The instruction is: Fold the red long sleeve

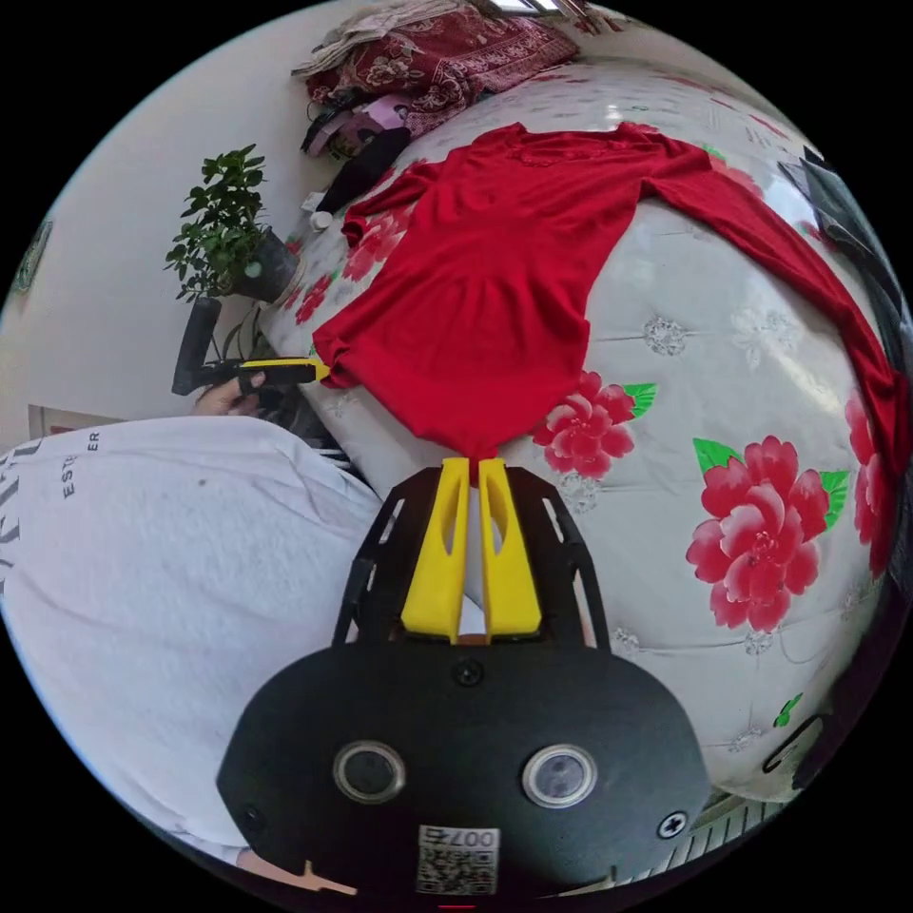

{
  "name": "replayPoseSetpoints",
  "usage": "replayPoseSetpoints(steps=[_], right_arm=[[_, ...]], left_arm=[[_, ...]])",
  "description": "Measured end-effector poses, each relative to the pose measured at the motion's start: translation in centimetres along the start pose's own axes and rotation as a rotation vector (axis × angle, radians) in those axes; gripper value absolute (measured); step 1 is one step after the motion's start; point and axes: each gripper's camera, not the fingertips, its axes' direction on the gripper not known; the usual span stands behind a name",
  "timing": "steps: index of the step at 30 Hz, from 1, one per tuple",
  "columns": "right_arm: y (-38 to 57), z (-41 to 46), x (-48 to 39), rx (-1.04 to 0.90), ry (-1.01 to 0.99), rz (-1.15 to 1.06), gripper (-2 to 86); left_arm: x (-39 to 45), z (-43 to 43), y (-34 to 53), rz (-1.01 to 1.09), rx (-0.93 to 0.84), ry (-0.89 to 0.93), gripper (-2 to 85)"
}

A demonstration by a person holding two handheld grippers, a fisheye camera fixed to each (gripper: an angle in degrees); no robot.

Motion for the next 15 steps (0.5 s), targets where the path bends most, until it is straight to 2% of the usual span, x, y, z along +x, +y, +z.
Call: replayPoseSetpoints(steps=[3,5,10,13,15], right_arm=[[0.6,-2.8,0.8,-0.002,-0.138,0.016,0.0],[1.3,-3.7,1.5,-0.001,-0.179,0.043,-0.1],[1.8,-1.5,4.5,-0.053,-0.156,0.185,0.0],[1.6,-1.9,3.3,-0.026,0.072,0.195,-0.2],[0.3,-2.8,1.0,0.03,0.257,0.172,-0.3]], left_arm=[[-1.0,-2.7,0.7,-0.01,0.022,0.127,-0.9],[-1.7,-3.8,1.6,-0.01,0.015,0.148,-0.9],[-4.5,-1.9,3.9,-0.142,-0.053,0.144,-0.9],[-3.1,-2.8,5.5,-0.15,-0.027,0.067,-0.9],[1.1,-4.8,5.6,-0.034,0.03,-0.024,-1.0]])
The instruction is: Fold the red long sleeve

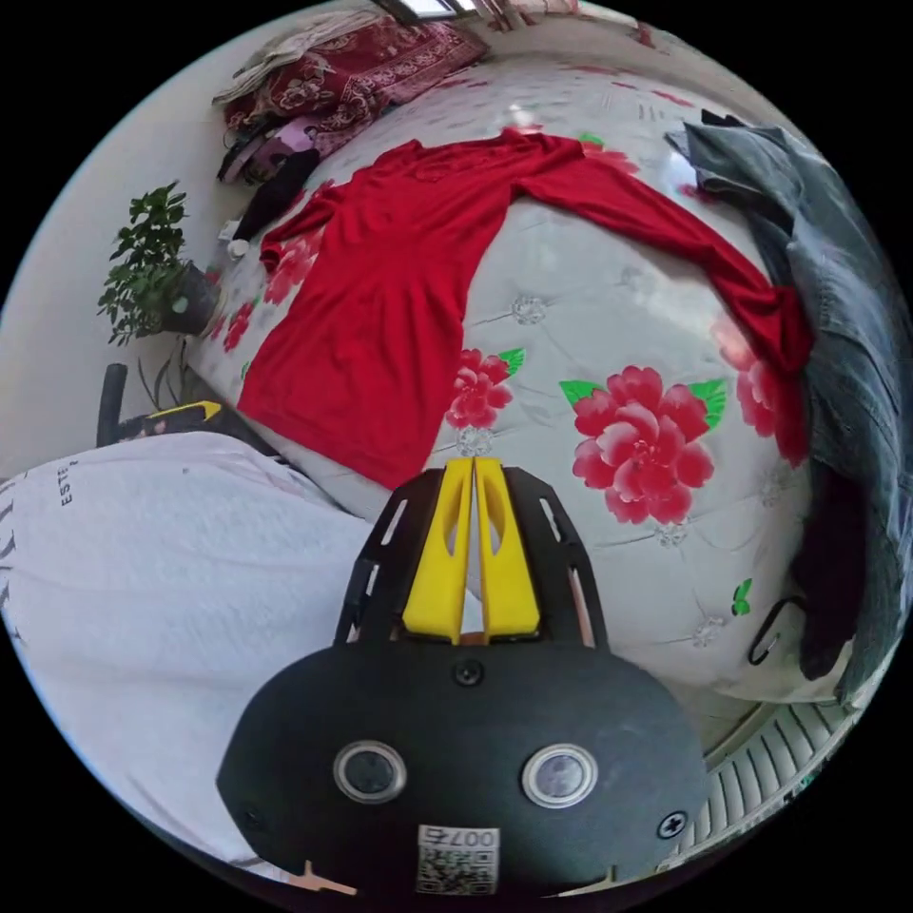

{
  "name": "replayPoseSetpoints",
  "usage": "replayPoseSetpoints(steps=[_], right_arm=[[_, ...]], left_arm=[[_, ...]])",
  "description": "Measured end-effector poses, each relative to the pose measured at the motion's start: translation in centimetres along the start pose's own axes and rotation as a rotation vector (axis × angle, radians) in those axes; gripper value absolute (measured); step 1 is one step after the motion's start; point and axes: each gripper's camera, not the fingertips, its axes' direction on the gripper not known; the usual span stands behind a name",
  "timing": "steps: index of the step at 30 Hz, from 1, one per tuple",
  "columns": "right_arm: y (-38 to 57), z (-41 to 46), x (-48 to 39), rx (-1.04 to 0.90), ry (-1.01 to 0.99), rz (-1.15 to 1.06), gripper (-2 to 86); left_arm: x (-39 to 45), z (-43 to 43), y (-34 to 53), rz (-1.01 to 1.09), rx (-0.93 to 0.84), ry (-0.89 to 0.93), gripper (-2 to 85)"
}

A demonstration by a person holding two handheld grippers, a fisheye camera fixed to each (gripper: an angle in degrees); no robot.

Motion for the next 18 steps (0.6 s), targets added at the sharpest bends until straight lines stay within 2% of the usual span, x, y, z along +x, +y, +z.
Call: replayPoseSetpoints(steps=[3,6,11,18], right_arm=[[-3.9,-0.6,-2.7,0.037,0.094,0.122,-0.3],[-8.0,-1.4,-7.9,0.1,-0.028,0.058,-0.3],[-12.7,-2.9,-15.9,0.06,-0.257,-0.078,0.0],[-13.3,-5.4,-20.6,0.169,-0.26,-0.14,0.0]], left_arm=[[6.8,-1.3,-1.7,0.197,0.049,-0.025,-1.0],[13.4,-0.8,-3.8,0.374,0.09,0.033,-1.0],[20.1,0.8,-5.5,0.463,0.096,0.037,-1.0],[23.5,3.1,-4.4,0.504,0.084,-0.004,-1.0]])
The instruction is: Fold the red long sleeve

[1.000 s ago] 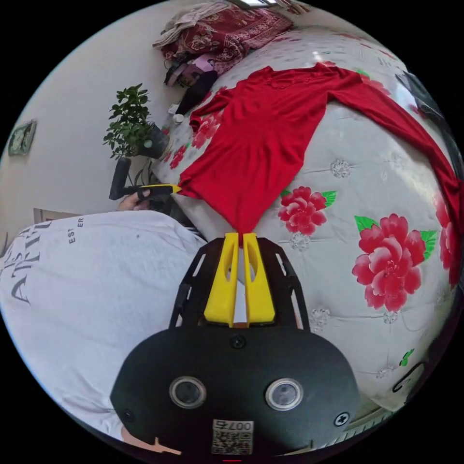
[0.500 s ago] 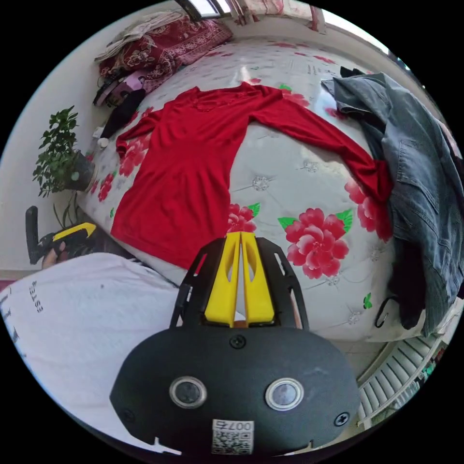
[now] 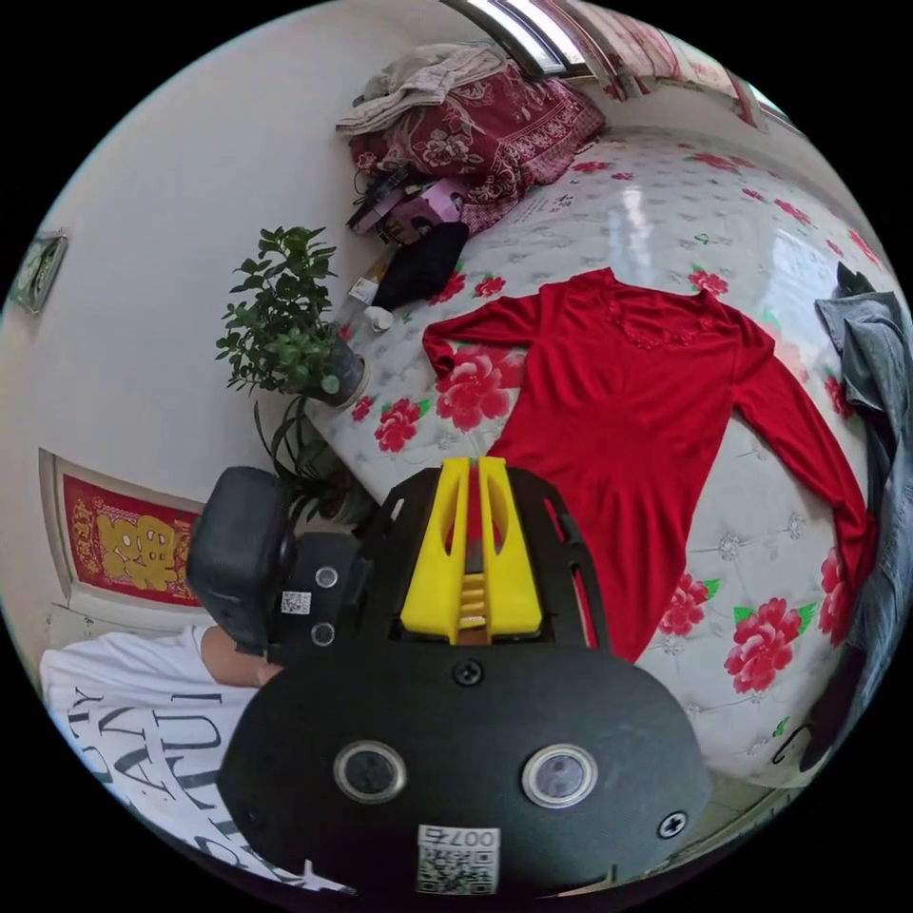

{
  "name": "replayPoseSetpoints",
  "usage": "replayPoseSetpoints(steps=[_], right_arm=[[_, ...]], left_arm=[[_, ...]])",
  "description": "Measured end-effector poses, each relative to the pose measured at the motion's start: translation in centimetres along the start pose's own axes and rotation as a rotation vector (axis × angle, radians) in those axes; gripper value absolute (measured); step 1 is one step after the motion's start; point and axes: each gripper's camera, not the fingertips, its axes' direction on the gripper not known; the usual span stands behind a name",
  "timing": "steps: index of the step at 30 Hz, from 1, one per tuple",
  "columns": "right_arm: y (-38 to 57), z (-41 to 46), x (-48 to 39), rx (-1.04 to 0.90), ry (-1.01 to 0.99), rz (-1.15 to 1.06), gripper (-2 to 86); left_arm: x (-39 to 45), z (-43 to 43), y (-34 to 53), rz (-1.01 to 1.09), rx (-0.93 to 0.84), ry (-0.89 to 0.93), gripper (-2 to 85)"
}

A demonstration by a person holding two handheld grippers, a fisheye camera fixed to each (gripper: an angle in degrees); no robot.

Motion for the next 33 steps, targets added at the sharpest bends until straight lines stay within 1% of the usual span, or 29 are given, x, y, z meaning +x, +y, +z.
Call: replayPoseSetpoints(steps=[11,16,19,21,23,25,28,29,30,32,33], right_arm=[[0.9,0.9,0.0,0.022,-0.046,-0.008,-0.1],[1.4,1.2,-0.3,0.068,0.001,-0.018,-0.2],[1.5,1.7,-0.3,0.061,0.009,-0.026,-0.3],[1.8,1.9,-0.6,0.094,0.081,-0.048,-0.3],[1.9,2.3,-0.5,0.092,0.097,-0.037,-0.3],[1.9,3.0,0.0,0.075,0.086,-0.012,-0.3],[2.3,4.0,0.4,0.083,0.094,-0.037,-0.3],[2.5,4.1,0.8,0.097,0.084,-0.051,-0.3],[2.7,4.1,1.6,0.098,0.058,-0.048,-0.3],[3.2,4.2,3.2,0.081,0.009,-0.045,-0.3],[3.9,4.5,4.3,0.065,-0.006,-0.081,-0.3]], left_arm=[[1.7,3.7,0.2,-0.001,-0.036,0.02,-0.9],[1.7,5.2,0.1,-0.031,-0.037,0.036,-1.0],[1.5,6.1,-0.3,-0.051,-0.042,0.005,-1.0],[1.4,7.0,-0.6,-0.055,-0.056,-0.006,-0.9],[1.2,7.8,-0.9,-0.069,-0.062,-0.012,-0.9],[0.8,8.7,-1.2,-0.082,-0.084,-0.026,-0.9],[0.5,10.2,-1.7,-0.078,-0.099,-0.05,-0.7],[0.5,10.3,-1.9,-0.073,-0.086,-0.127,-0.5],[0.1,10.3,-1.8,-0.09,-0.062,-0.164,-0.2],[-1.9,10.5,-1.4,-0.16,-0.057,-0.148,1.2],[-3.7,10.9,-0.8,-0.214,-0.07,-0.153,3.8]])
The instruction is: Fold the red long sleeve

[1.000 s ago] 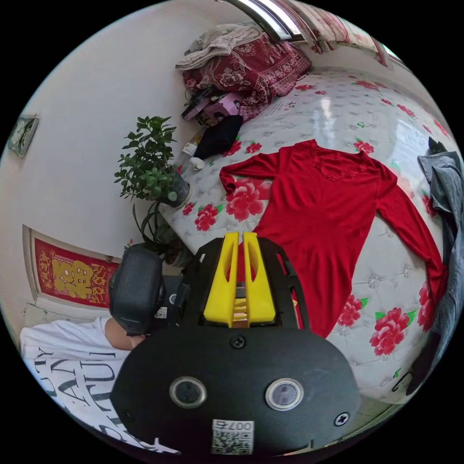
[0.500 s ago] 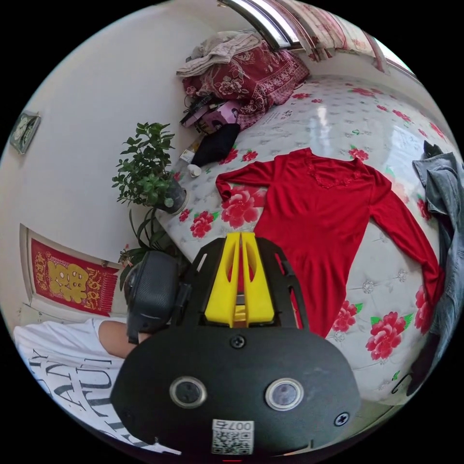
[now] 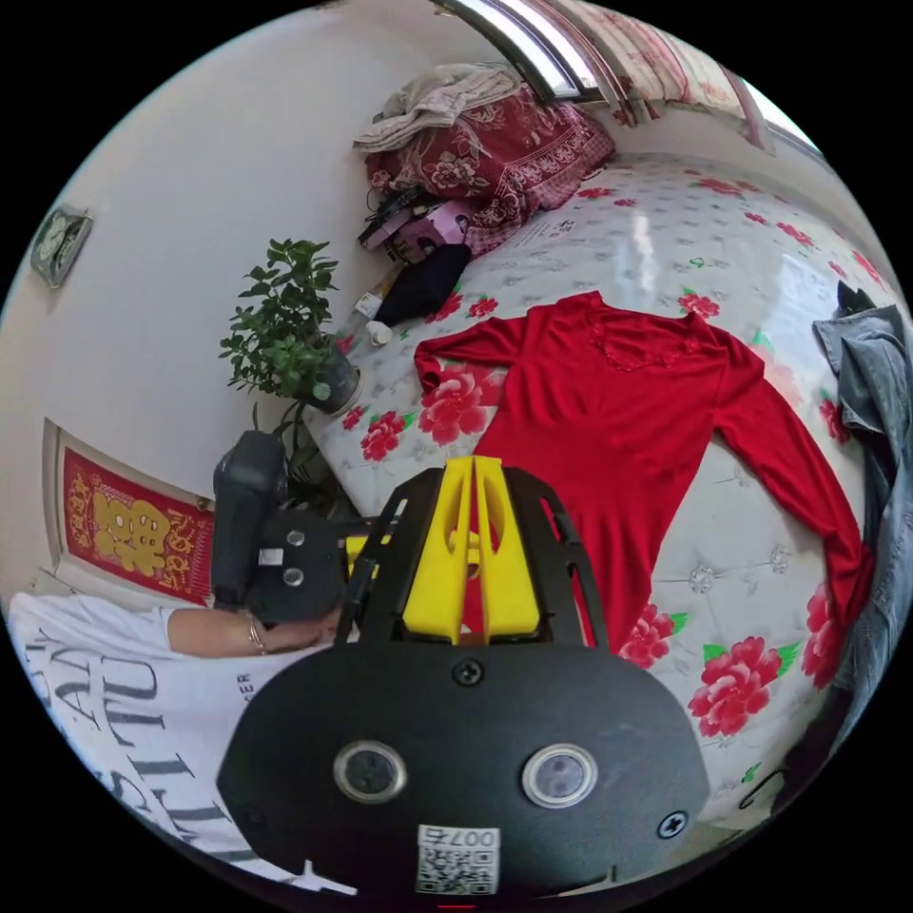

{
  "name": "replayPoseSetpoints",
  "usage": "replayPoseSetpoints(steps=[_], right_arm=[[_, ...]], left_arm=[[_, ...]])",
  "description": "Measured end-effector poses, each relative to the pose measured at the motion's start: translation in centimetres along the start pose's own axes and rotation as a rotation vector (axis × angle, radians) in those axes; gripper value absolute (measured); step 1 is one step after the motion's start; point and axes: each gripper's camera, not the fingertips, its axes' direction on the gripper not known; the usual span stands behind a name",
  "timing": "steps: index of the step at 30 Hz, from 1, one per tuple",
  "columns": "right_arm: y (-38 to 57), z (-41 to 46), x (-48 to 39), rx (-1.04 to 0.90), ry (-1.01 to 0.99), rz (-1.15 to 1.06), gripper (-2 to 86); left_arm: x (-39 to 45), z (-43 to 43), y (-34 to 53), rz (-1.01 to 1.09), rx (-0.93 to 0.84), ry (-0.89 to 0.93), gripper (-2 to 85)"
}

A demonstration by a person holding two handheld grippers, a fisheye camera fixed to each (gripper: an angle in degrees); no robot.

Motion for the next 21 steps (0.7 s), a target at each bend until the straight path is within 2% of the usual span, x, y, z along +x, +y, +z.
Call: replayPoseSetpoints(steps=[4,9,18,21], right_arm=[[4.0,2.3,4.3,-0.092,0.071,-0.084,-0.3],[11.5,7.4,8.2,-0.301,0.233,-0.114,0.1],[17.3,11.1,8.5,-0.41,0.347,-0.167,2.9],[18.2,11.2,8.0,-0.369,0.356,-0.205,3.0]], left_arm=[[-4.9,2.5,1.4,-0.144,-0.056,-0.088,6.2],[-9.3,5.7,4.0,-0.281,-0.129,-0.182,6.5],[-12.3,9.8,5.1,-0.361,-0.207,-0.215,6.5],[-12.7,10.6,5.1,-0.363,-0.207,-0.213,6.4]])
